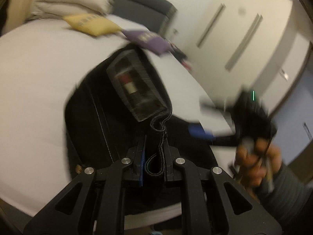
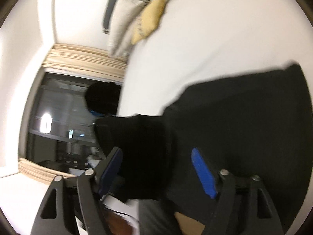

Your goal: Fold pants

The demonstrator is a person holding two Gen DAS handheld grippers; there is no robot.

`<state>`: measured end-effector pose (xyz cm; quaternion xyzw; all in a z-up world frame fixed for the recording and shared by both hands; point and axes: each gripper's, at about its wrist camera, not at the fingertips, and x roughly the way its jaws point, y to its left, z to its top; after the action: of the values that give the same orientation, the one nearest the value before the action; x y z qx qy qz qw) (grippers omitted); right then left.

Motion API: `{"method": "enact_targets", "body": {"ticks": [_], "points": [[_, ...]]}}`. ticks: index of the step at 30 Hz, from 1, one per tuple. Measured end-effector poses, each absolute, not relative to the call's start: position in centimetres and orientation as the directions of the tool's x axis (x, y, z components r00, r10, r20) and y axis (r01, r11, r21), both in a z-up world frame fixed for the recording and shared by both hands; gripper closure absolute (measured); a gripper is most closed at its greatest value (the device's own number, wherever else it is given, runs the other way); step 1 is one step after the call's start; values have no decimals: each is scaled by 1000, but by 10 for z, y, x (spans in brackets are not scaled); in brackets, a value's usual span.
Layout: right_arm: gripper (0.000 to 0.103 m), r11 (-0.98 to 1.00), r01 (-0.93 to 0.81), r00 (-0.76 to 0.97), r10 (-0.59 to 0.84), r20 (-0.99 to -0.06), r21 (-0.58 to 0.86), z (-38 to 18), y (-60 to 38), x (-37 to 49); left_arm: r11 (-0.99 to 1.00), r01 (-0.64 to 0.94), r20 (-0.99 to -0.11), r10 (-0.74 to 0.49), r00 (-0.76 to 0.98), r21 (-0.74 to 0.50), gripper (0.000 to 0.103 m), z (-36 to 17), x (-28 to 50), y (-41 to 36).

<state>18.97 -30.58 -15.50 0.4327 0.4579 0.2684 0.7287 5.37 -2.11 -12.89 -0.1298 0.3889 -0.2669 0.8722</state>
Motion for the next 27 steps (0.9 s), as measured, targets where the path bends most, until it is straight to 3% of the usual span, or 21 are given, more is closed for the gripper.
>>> {"method": "enact_targets", "body": {"ticks": [6,12,14,15,18,21,27], "points": [[18,520,-21,363,800,-478,854,-147,-311,206,828,479,-682,-531,502,-292,92,-148,41,-86],[19,548,49,239,805,-542,835,-177,-303,218,834,521,-703,-482,523,-184,92,-149,38,-108],[31,547,24,241,809,-536,837,-178,-299,221,828,543,-714,-463,524,-138,92,-151,36,-120],[47,548,2,238,812,-533,836,-177,-297,223,825,551,-717,-460,524,-126,92,-154,38,-125],[78,612,-54,231,776,-587,789,-171,-295,225,818,574,-724,-426,543,-51,92,-155,32,-145],[85,619,-64,246,770,-589,782,-164,-311,220,799,600,-719,-444,535,-46,92,-151,31,-162],[87,635,-34,276,748,-603,772,-165,-355,206,742,668,-727,-486,485,-50,92,-153,45,-213]]}}
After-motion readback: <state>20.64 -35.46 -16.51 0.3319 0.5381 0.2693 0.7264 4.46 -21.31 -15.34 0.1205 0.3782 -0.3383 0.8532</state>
